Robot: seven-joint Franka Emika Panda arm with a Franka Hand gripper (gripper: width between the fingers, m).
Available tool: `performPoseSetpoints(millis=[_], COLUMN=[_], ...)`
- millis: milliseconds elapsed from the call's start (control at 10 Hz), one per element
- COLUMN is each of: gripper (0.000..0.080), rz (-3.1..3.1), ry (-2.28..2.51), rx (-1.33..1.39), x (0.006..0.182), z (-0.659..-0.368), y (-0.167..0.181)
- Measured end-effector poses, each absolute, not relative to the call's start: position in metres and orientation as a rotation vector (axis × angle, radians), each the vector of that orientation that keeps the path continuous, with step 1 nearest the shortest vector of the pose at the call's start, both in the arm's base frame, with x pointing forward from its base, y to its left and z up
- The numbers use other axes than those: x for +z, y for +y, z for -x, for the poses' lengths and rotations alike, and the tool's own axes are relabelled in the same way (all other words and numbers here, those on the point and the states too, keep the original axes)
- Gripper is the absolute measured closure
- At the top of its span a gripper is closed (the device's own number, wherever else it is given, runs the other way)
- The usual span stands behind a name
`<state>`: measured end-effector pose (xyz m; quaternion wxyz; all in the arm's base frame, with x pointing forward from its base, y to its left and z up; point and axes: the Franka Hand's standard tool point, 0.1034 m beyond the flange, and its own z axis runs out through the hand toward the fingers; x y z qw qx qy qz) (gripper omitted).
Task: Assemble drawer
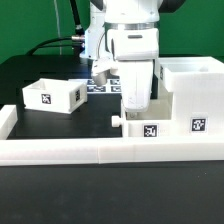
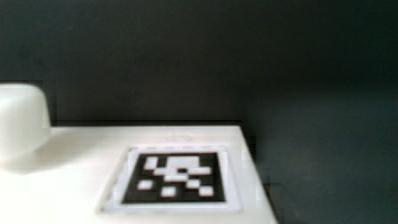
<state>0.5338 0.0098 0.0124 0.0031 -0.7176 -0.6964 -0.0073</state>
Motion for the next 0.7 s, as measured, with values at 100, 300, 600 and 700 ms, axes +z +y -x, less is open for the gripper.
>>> performPoseSetpoints(millis=[100,300,600,700], gripper=[0.0757,0.0757,0.0757,0.0655], rz=[2.242,2.246,2.246,2.258], ry=[-2.191,-2.187,-2.187,-2.182], rx=[-0.021,-0.02,-0.02,-0.026], x=[0.0124,0.0123,0.0122,0.0155], z=[-0.5336,-0.5334,-0.5334,-0.5352], y=[0.0122,0.0104,0.0103,0.0101])
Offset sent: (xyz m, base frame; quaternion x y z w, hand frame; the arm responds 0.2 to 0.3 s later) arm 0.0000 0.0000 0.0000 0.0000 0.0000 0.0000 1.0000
